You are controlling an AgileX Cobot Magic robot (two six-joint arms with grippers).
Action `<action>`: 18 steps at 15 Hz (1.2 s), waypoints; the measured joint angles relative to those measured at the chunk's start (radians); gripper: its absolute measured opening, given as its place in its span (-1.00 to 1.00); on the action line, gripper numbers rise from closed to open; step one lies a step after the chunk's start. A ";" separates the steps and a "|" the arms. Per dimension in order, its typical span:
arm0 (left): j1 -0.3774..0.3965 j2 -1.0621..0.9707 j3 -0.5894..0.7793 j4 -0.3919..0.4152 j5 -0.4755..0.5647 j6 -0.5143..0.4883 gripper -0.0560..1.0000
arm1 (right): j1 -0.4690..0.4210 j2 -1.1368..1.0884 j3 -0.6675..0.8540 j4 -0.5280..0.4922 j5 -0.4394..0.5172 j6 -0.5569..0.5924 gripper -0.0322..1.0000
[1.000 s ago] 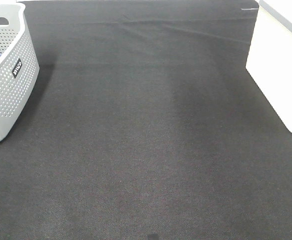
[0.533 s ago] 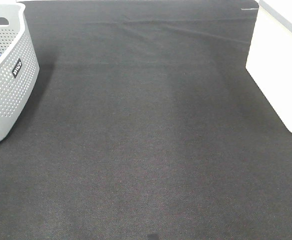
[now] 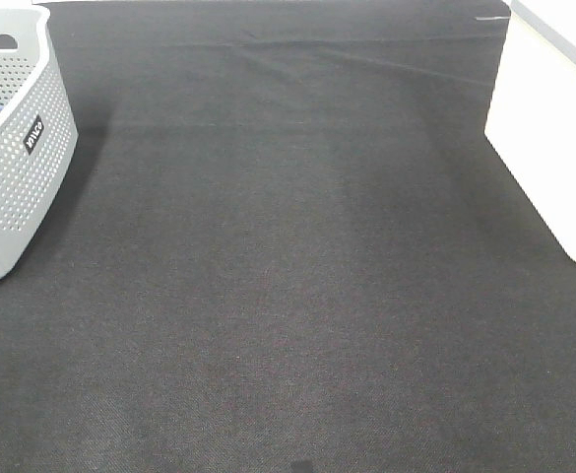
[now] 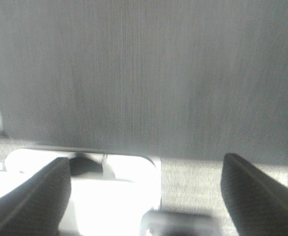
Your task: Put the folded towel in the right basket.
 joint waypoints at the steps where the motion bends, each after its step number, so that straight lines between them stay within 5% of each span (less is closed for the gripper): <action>1: 0.000 0.000 0.000 0.000 0.000 0.000 0.94 | 0.000 -0.075 0.064 -0.005 0.000 0.000 0.58; 9: 0.000 0.000 0.000 0.000 0.000 0.000 0.94 | 0.000 -0.558 0.259 -0.064 -0.146 -0.002 0.58; 18: 0.000 0.000 0.000 0.000 0.000 0.000 0.94 | 0.000 -0.698 0.259 -0.052 -0.151 -0.023 0.58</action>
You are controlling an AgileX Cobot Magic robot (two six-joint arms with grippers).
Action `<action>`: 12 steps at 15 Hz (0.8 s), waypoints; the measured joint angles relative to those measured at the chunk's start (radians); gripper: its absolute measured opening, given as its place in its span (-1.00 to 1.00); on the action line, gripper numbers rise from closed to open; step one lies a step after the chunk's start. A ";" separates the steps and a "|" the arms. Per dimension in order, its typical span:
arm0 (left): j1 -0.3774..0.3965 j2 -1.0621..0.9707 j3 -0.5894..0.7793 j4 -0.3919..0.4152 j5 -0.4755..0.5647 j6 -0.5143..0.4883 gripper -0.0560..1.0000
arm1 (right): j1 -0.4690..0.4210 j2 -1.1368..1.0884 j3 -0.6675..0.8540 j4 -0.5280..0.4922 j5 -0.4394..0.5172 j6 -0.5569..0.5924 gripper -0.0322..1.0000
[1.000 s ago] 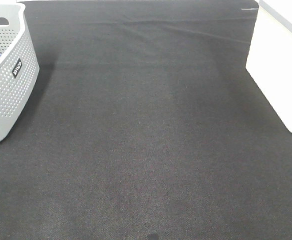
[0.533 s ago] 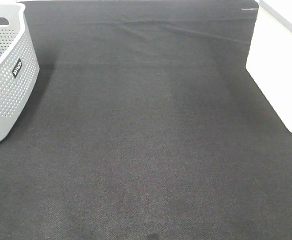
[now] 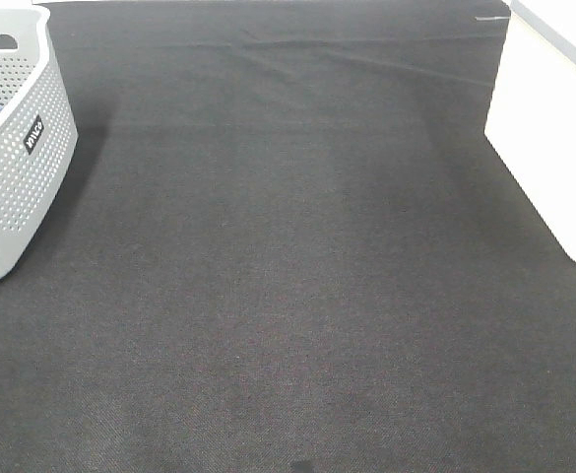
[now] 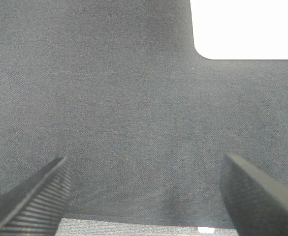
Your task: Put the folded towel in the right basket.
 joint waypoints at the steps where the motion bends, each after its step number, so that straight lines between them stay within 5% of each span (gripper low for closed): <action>1: 0.000 0.000 0.000 0.000 0.000 0.000 0.94 | 0.000 0.000 0.000 0.000 0.000 0.000 0.58; 12: 0.000 0.000 0.000 0.000 0.000 0.000 0.94 | 0.000 -0.166 0.000 0.000 0.000 0.000 0.58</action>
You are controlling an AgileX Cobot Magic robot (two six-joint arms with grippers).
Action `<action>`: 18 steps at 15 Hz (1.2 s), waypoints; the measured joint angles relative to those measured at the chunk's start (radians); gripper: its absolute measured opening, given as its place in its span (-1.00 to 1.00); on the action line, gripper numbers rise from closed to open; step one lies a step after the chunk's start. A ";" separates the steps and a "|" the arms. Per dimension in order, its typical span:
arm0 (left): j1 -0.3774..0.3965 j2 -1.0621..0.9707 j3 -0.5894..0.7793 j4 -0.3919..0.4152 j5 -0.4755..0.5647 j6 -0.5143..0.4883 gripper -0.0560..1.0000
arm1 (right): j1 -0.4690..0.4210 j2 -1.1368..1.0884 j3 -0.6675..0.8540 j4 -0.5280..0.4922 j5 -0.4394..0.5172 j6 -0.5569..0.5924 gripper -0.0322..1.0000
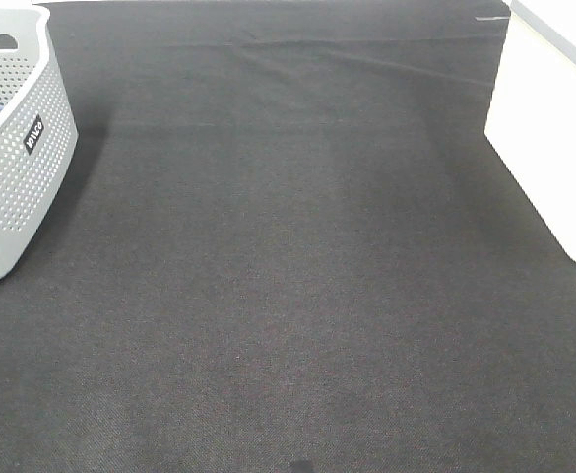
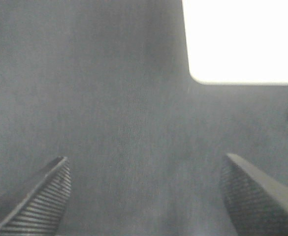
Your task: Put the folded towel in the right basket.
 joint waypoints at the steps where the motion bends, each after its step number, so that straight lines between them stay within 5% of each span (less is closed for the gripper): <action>1: 0.000 0.000 0.000 0.000 0.000 0.000 0.94 | 0.000 -0.034 0.000 0.000 0.000 0.000 0.58; 18: 0.000 0.000 0.000 0.000 0.000 0.000 0.94 | 0.000 -0.045 0.000 0.002 0.000 0.000 0.58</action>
